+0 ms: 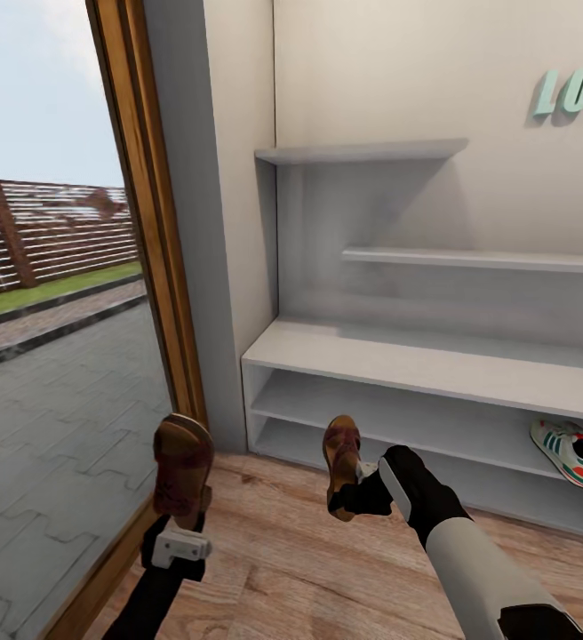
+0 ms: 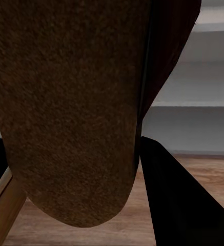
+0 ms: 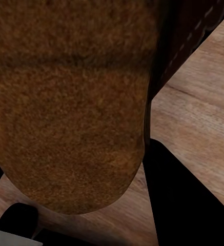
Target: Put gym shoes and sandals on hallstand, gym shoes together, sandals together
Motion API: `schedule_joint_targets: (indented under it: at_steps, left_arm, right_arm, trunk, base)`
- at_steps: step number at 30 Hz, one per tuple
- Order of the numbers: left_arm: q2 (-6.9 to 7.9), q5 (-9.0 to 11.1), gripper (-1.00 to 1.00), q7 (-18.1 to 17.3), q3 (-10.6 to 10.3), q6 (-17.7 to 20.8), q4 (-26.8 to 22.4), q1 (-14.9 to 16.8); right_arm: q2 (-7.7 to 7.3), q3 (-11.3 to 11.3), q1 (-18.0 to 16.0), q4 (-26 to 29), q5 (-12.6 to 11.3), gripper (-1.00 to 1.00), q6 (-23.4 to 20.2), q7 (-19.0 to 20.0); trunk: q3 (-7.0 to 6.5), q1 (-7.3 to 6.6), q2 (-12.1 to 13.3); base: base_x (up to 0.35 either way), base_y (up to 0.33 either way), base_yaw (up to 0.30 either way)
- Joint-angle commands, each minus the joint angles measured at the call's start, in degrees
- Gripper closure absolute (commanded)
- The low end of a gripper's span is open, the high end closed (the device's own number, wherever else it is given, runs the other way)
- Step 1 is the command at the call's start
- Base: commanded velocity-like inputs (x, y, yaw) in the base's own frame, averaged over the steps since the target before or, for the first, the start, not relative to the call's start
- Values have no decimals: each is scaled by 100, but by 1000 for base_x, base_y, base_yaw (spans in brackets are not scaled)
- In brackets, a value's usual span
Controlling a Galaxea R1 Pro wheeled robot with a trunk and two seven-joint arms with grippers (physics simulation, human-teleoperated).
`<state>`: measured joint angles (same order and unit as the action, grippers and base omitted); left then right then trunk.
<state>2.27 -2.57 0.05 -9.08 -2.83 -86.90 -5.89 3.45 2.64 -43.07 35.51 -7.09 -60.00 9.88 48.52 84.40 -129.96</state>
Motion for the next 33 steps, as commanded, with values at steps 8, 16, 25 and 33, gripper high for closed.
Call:
schedule_joint_targets:
  at_steps: [8, 16, 25, 33]
  left_arm:
    - [-5, -24, 100, 3, 21, -4, -16, -6]
    - [-6, -24, 100, 3, 20, -222, -28, -25]
    - [-7, -24, 100, -20, -13, -624, -29, -27]
    - [-7, -24, 100, -22, 3, -656, -29, -27]
  right_arm:
    - [-2, 0, 1, 0, -3, 100, 0, -4]
    - [1, 8, 1, 0, 3, 100, 0, -6]
    - [-2, 9, 1, 0, 5, 100, 0, -9]
    - [-2, 6, 0, 0, 6, 100, 0, -12]
  trunk:
    - [0, 0, 0]
    - [0, 0, 0]
    - [0, 0, 0]
    - [18, 22, -40]
  base:
    - [0, 0, 0]
    - [0, 0, 0]
    - [0, 0, 0]
    - [0, 0, 0]
